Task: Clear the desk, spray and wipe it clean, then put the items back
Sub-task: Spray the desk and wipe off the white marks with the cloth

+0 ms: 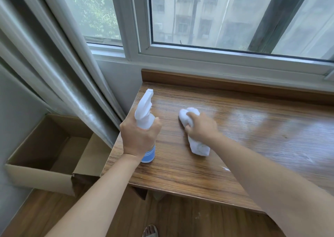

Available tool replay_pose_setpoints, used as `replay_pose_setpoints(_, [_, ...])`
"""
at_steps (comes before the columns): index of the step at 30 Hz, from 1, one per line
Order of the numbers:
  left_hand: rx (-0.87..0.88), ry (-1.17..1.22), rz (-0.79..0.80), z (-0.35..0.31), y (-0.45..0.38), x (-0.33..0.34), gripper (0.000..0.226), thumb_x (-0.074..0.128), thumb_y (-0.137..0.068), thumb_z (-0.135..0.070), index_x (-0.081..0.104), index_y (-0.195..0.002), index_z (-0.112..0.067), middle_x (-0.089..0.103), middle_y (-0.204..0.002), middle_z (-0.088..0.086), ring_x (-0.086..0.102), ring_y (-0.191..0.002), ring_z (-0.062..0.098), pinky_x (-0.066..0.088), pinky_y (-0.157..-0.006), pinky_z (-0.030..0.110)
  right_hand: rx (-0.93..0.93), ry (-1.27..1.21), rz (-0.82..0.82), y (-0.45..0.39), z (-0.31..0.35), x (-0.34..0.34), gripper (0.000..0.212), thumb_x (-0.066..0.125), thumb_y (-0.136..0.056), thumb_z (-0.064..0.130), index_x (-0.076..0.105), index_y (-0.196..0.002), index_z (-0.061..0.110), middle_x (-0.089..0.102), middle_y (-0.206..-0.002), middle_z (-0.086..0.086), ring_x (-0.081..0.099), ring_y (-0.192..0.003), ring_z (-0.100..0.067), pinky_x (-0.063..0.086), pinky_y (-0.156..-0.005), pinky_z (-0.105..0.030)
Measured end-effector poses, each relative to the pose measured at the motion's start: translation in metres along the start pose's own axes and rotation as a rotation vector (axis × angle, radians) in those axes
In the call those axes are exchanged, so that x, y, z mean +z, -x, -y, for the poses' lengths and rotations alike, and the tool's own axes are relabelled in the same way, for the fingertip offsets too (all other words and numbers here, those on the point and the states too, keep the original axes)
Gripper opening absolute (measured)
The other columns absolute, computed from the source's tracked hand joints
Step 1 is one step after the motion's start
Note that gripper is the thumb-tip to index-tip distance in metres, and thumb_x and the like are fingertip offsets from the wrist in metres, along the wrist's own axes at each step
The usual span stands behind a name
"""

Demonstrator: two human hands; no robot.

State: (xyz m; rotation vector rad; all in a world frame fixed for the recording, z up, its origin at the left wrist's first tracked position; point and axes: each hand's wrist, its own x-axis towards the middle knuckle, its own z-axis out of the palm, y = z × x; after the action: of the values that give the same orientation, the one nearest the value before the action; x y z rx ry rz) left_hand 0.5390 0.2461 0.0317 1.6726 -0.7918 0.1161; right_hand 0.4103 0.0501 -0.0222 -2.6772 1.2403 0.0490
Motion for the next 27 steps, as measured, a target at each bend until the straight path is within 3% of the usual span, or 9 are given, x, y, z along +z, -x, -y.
replay_pose_setpoints(3, [0.005,0.028,0.016,0.0,-0.001,-0.004,0.032,0.075,-0.077,-0.027,0.074,-0.106,-0.016,0.074,-0.09,-0.002,0.073,-0.086,0.024,0.061,-0.081,0.049,0.054,0.034,-0.01,-0.013,0.013,0.002,0.03,0.047,-0.092,0.045,0.049,-0.118,0.028,0.053,-0.114,-0.009,0.057,-0.091,-0.03,0.045,-0.068,-0.038])
replay_pose_setpoints(5, [-0.005,0.067,-0.03,0.0,-0.005,-0.011,0.027,0.076,-0.076,-0.02,0.073,-0.101,-0.029,0.074,-0.09,-0.006,0.073,-0.086,0.019,0.061,-0.082,0.047,0.037,0.054,-0.02,-0.007,0.017,0.003,0.029,0.048,-0.094,0.045,0.048,-0.117,0.027,0.05,-0.113,-0.009,0.053,-0.085,-0.028,0.044,-0.067,-0.038])
replay_pose_setpoints(7, [-0.001,0.078,-0.092,0.0,-0.009,-0.021,0.038,0.077,-0.076,-0.02,0.069,-0.101,-0.047,0.074,-0.09,-0.018,0.072,-0.085,0.006,0.061,-0.084,0.033,-0.027,0.048,-0.007,0.005,0.015,0.001,0.033,0.05,-0.093,0.048,0.049,-0.12,0.029,0.046,-0.107,-0.005,0.05,-0.081,-0.026,0.042,-0.065,-0.036])
replay_pose_setpoints(8, [-0.001,0.073,-0.114,0.002,-0.011,-0.025,0.037,0.077,-0.076,-0.023,0.069,-0.103,-0.047,0.072,-0.089,-0.022,0.071,-0.085,0.002,0.06,-0.083,0.028,-0.08,0.049,0.006,0.013,0.015,0.001,0.036,0.051,-0.092,0.05,0.048,-0.123,0.03,0.044,-0.106,-0.003,0.05,-0.081,-0.026,0.043,-0.065,-0.035])
replay_pose_setpoints(12, [-0.023,0.07,-0.161,0.01,-0.027,-0.034,0.035,0.075,-0.076,-0.03,0.073,-0.102,-0.006,0.073,-0.091,-0.009,0.07,-0.086,0.0,0.057,-0.085,0.022,-0.372,0.077,0.072,0.064,0.029,0.011,0.045,0.053,-0.088,0.051,0.045,-0.13,0.036,0.043,-0.105,0.0,0.056,-0.075,-0.028,0.042,-0.059,-0.033])
replay_pose_setpoints(16, [0.01,0.057,-0.076,0.009,-0.04,-0.045,0.03,0.077,-0.079,-0.012,0.072,-0.104,0.003,0.073,-0.094,-0.001,0.071,-0.088,0.001,0.054,-0.086,0.017,-0.577,0.133,0.142,0.085,0.035,0.007,0.044,0.051,-0.091,0.048,0.042,-0.133,0.039,0.035,-0.098,0.002,0.045,-0.072,-0.022,0.04,-0.055,-0.032])
replay_pose_setpoints(18, [0.043,0.058,-0.064,0.009,-0.043,-0.054,0.029,0.076,-0.078,-0.008,0.072,-0.103,0.004,0.073,-0.095,0.002,0.07,-0.088,0.0,0.052,-0.086,0.016,-0.551,0.144,0.117,0.069,0.039,0.006,0.045,0.051,-0.093,0.048,0.04,-0.136,0.041,0.038,-0.099,0.001,0.046,-0.073,-0.022,0.038,-0.055,-0.031])
replay_pose_setpoints(22, [0.069,0.062,-0.04,0.011,-0.05,-0.07,0.028,0.075,-0.078,-0.003,0.071,-0.105,0.005,0.073,-0.095,0.008,0.069,-0.088,0.003,0.052,-0.086,0.018,-0.274,0.042,0.045,0.017,0.067,0.014,0.044,0.052,-0.094,0.049,0.045,-0.137,0.037,0.049,-0.113,-0.006,0.057,-0.081,-0.03,0.042,-0.061,-0.035])
replay_pose_setpoints(27, [0.118,0.007,-0.015,0.023,-0.056,-0.092,0.031,0.075,-0.079,-0.018,0.072,-0.104,0.002,0.075,-0.095,0.01,0.073,-0.088,0.019,0.057,-0.087,0.03,-0.187,0.062,-0.053,0.009,0.108,0.026,0.036,0.05,-0.095,0.05,0.051,-0.121,0.025,0.051,-0.117,-0.011,0.048,-0.078,-0.028,0.037,-0.061,-0.034])
